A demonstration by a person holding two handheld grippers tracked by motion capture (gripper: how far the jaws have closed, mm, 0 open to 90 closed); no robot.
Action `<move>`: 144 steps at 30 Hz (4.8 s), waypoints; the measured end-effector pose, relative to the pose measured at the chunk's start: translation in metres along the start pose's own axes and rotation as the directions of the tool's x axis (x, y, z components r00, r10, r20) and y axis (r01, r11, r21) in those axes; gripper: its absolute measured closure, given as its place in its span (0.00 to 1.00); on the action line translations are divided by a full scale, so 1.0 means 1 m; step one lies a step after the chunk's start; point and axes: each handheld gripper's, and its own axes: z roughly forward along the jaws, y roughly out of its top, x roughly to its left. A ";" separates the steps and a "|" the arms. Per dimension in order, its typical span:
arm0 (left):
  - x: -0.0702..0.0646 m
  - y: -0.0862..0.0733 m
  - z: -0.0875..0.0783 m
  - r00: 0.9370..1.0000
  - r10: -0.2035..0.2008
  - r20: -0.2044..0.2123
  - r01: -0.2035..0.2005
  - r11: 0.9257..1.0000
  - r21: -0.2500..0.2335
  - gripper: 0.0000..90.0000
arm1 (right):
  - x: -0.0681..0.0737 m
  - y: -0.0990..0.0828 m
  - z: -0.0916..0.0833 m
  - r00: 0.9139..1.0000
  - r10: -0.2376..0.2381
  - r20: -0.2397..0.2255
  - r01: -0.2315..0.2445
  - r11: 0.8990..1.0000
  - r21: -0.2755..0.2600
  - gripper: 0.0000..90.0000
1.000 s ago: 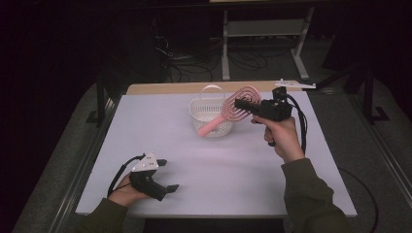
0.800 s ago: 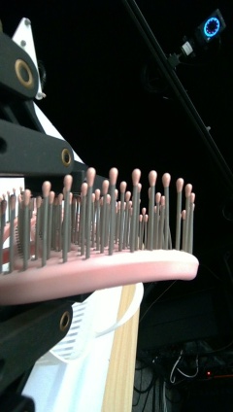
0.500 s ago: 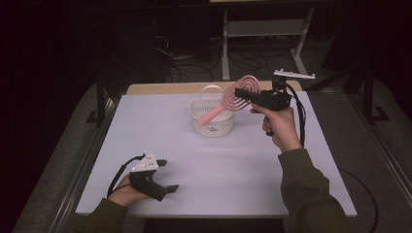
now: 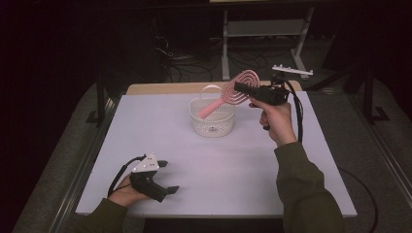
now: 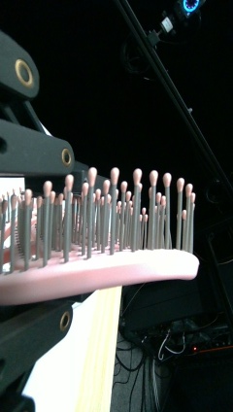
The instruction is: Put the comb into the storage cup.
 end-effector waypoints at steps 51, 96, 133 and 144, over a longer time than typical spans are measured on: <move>0.000 -0.001 0.001 1.000 0.004 0.015 -0.004 1.000 0.008 0.00 | -0.031 -0.041 0.067 0.991 0.044 0.125 -0.050 0.998 0.048 0.70; -0.001 -0.001 0.001 1.000 0.006 0.019 -0.006 1.000 0.015 0.00 | -0.043 -0.053 0.072 0.984 0.046 0.173 -0.063 0.994 0.089 0.67; -0.001 -0.001 0.002 1.000 0.002 0.020 -0.002 1.000 0.016 0.00 | -0.043 -0.055 0.064 0.958 -0.073 0.279 0.031 0.988 0.154 0.30; -0.001 0.000 0.003 1.000 0.002 0.017 -0.002 1.000 0.015 0.00 | -0.039 -0.052 0.050 0.940 -0.134 0.313 0.076 0.979 0.188 0.15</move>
